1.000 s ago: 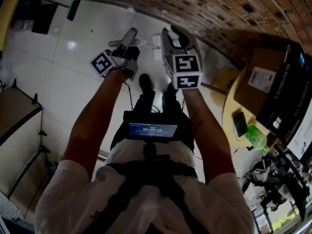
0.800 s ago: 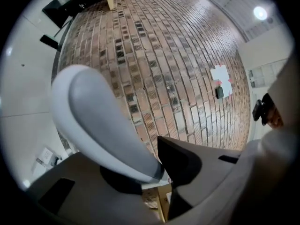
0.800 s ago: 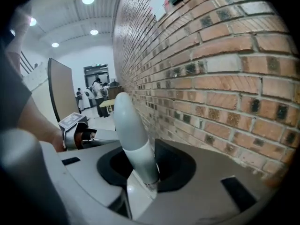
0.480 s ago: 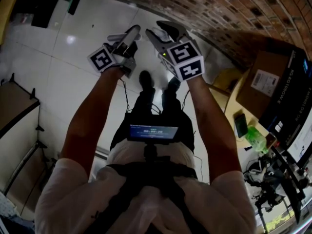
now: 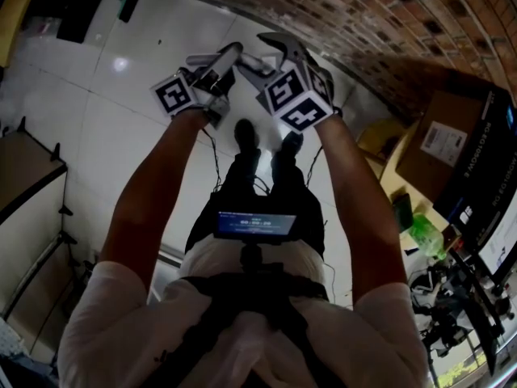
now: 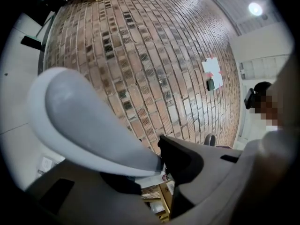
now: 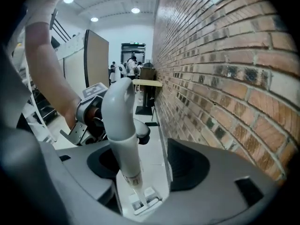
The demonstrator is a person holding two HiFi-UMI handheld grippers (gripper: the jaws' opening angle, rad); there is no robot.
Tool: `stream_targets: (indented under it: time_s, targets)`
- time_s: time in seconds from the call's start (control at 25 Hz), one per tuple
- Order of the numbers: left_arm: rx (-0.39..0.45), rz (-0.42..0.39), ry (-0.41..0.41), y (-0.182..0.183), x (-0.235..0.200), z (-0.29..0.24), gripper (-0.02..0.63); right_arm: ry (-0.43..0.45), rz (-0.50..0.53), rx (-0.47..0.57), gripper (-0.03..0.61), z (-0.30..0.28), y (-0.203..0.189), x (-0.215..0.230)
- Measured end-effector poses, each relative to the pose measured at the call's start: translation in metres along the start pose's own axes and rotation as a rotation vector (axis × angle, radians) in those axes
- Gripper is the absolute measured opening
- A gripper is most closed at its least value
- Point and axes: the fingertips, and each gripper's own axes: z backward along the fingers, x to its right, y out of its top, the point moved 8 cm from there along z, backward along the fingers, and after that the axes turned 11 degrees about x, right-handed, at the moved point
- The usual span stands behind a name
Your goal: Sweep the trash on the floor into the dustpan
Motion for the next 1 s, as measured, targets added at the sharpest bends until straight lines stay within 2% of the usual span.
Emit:
stream_targets:
  time_s: [0.12, 0.28, 0.36, 0.68, 0.84, 0.92, 1.0]
  targets:
    - [-0.002, -0.01, 0.005, 0.001, -0.002, 0.0, 0.123, 0.002, 0.022, -0.003, 0.281, -0.002, 0.0, -0.001]
    - [-0.009, -0.025, 0.024, 0.002, -0.004, 0.0, 0.14, 0.008, -0.088, -0.011, 0.281, 0.001, -0.014, 0.004]
    - [-0.008, -0.031, 0.021, 0.004, -0.005, 0.0, 0.144, 0.008, -0.101, -0.034, 0.281, 0.0, -0.021, 0.007]
    - [-0.017, -0.018, 0.005, 0.002, -0.002, -0.003, 0.144, 0.06, 0.024, -0.227, 0.281, -0.022, -0.061, -0.003]
    - [-0.021, -0.014, 0.003, 0.002, -0.003, -0.003, 0.144, 0.038, 0.064, -0.278, 0.169, -0.028, -0.072, -0.002]
    - [-0.02, -0.011, 0.007, 0.002, -0.004, -0.002, 0.144, 0.023, 0.055, -0.282, 0.087, -0.031, -0.076, -0.001]
    - [-0.016, -0.009, 0.0, 0.003, -0.004, -0.001, 0.144, 0.021, 0.051, -0.277, 0.087, -0.034, -0.077, -0.003]
